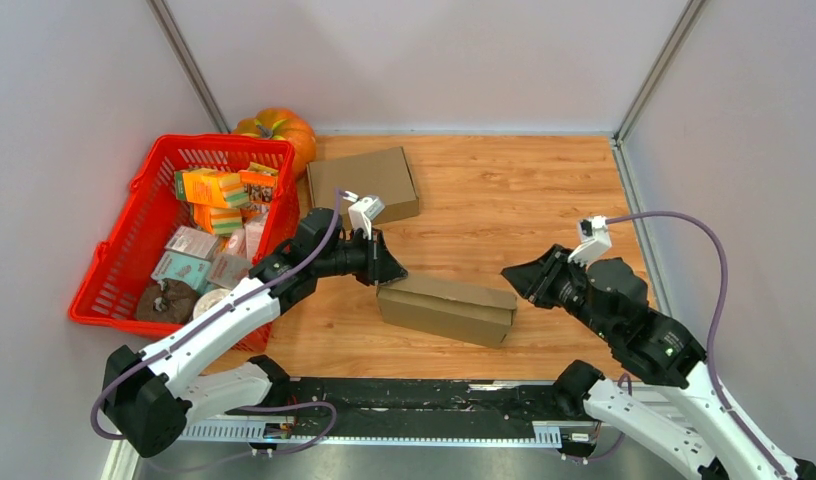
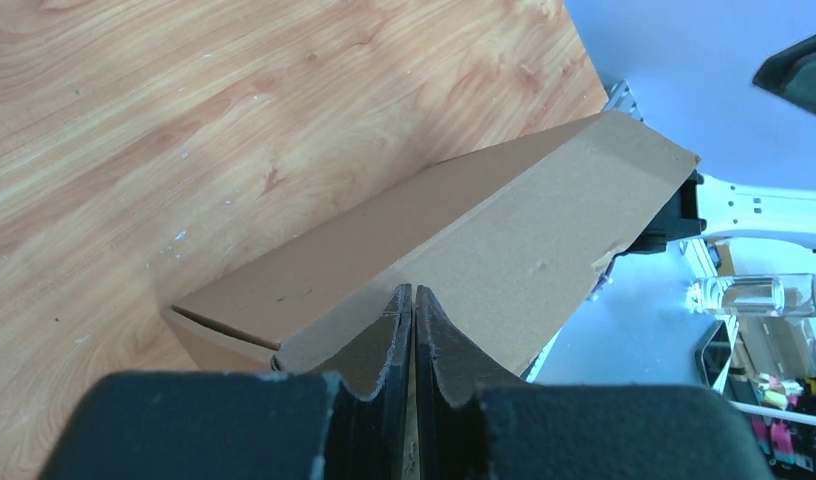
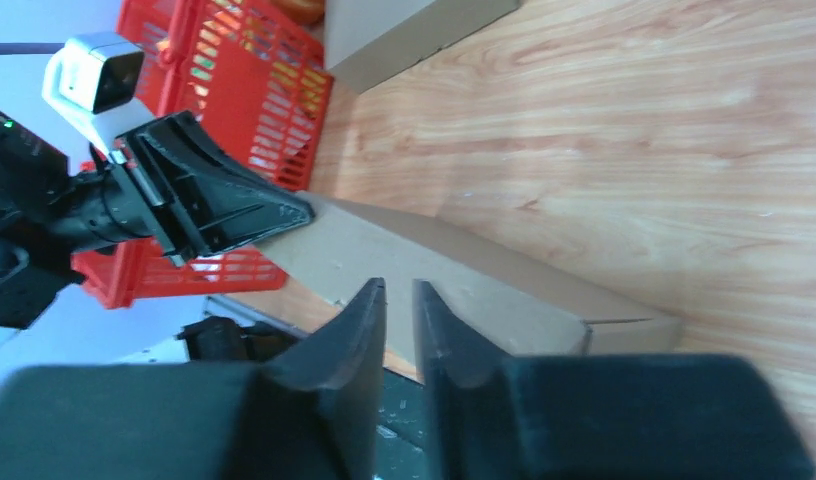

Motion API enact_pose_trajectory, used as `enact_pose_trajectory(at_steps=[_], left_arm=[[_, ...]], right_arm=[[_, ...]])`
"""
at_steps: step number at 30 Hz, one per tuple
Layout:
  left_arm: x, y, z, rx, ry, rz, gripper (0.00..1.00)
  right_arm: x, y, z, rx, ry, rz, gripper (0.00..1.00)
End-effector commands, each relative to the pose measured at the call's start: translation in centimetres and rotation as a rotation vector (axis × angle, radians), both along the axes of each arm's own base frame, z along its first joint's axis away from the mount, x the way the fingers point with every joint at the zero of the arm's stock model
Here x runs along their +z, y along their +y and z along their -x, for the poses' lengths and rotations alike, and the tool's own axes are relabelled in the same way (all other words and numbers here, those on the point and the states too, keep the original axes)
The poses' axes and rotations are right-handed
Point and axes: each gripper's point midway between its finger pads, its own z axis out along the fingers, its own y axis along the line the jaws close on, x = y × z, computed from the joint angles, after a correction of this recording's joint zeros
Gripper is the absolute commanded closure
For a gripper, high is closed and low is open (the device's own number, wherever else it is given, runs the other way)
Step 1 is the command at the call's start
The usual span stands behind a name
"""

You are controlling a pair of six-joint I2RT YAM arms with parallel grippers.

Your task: Fold the paper box

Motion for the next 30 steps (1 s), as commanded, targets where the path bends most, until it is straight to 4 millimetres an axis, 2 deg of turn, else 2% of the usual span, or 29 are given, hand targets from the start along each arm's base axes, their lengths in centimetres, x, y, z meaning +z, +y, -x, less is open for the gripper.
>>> enact_pose_trajectory(at_steps=[1, 2, 3, 4, 5, 7, 9, 10, 11, 12, 14, 15, 16, 17, 19, 20, 23, 25, 26, 28, 29, 30], left_arm=[[-1.2, 0.7, 0.3, 0.021, 0.018, -0.037, 0.88], [-1.2, 0.7, 0.3, 0.018, 0.018, -0.039, 0.88], [-1.3, 0.7, 0.3, 0.017, 0.02, -0.043, 0.88], [-1.5, 0.8, 0.4, 0.014, 0.022, -0.051, 0.88], [-1.8, 0.8, 0.4, 0.013, 0.028, -0.055, 0.88], [-1.9, 0.8, 0.5, 0.015, 0.032, -0.053, 0.88], [-1.6, 0.8, 0.5, 0.012, 0.032, -0.051, 0.88], [-1.6, 0.9, 0.6, 0.009, 0.03, -0.056, 0.89], [-1.3, 0.9, 0.6, 0.009, 0.025, -0.053, 0.89], [-1.3, 1.0, 0.5, 0.016, 0.022, -0.055, 0.89], [-1.2, 1.0, 0.6, 0.018, 0.017, -0.051, 0.89], [-1.0, 1.0, 0.7, 0.01, 0.015, -0.047, 0.88], [-0.7, 1.1, 0.9, 0.004, 0.008, -0.041, 0.87], [0.0, 1.1, 1.1, -0.003, -0.005, -0.032, 0.85], [1.5, 1.9, 1.8, -0.01, -0.038, -0.032, 0.79], [3.0, 2.2, 1.8, -0.004, -0.067, -0.018, 0.76], [4.8, 3.2, 2.4, -0.007, -0.103, -0.01, 0.7], [4.8, 2.5, 2.6, -0.034, -0.09, 0.019, 0.73], [3.4, 2.4, 2.8, -0.04, -0.054, 0.014, 0.76], [2.3, 1.8, 2.8, -0.055, -0.019, 0.038, 0.83], [0.3, 2.0, 3.2, -0.052, 0.019, 0.017, 0.85], [-0.4, 2.1, 3.0, -0.036, 0.022, 0.012, 0.86]], right_arm=[[-2.7, 2.8, 0.8, 0.139, 0.023, -0.057, 0.84], [-3.8, 3.2, 1.2, 0.166, 0.039, -0.071, 0.9], [-3.6, 3.1, 1.4, 0.166, 0.005, -0.113, 0.93], [-4.3, 3.0, 1.5, 0.166, 0.001, -0.124, 0.96], [-6.5, 2.9, 1.4, 0.156, 0.024, -0.115, 0.99], [-6.4, 2.8, 1.6, 0.158, 0.007, -0.147, 0.99], [-2.9, 2.4, 1.6, 0.163, -0.041, -0.157, 0.99], [-1.6, 2.1, 1.5, 0.168, -0.068, -0.129, 0.99], [-1.4, 1.6, 1.7, 0.159, -0.051, -0.095, 0.99], [0.0, 1.7, 1.7, 0.169, -0.072, -0.095, 0.99], [-1.6, 2.2, 1.7, 0.187, -0.046, -0.098, 0.99], [-5.1, 2.8, 1.9, 0.208, 0.007, -0.102, 0.99], [-6.7, 3.5, 2.1, 0.231, 0.033, -0.136, 0.99], [-6.4, 4.1, 2.7, 0.263, 0.021, -0.204, 0.99], [-8.6, 3.9, 3.1, 0.271, 0.036, -0.19, 0.99], [-8.5, 3.6, 3.4, 0.27, 0.019, -0.188, 0.98], [-8.8, 3.6, 3.3, 0.288, 0.024, -0.173, 0.98], [-8.6, 4.2, 3.4, 0.32, 0.033, -0.179, 0.98], [-8.1, 4.5, 3.4, 0.338, 0.034, -0.185, 0.98], [-7.0, 4.5, 3.5, 0.348, 0.007, -0.173, 0.97], [-6.1, 4.0, 3.6, 0.336, -0.003, -0.16, 0.97], [-5.7, 3.7, 3.8, 0.334, -0.015, -0.149, 0.97]])
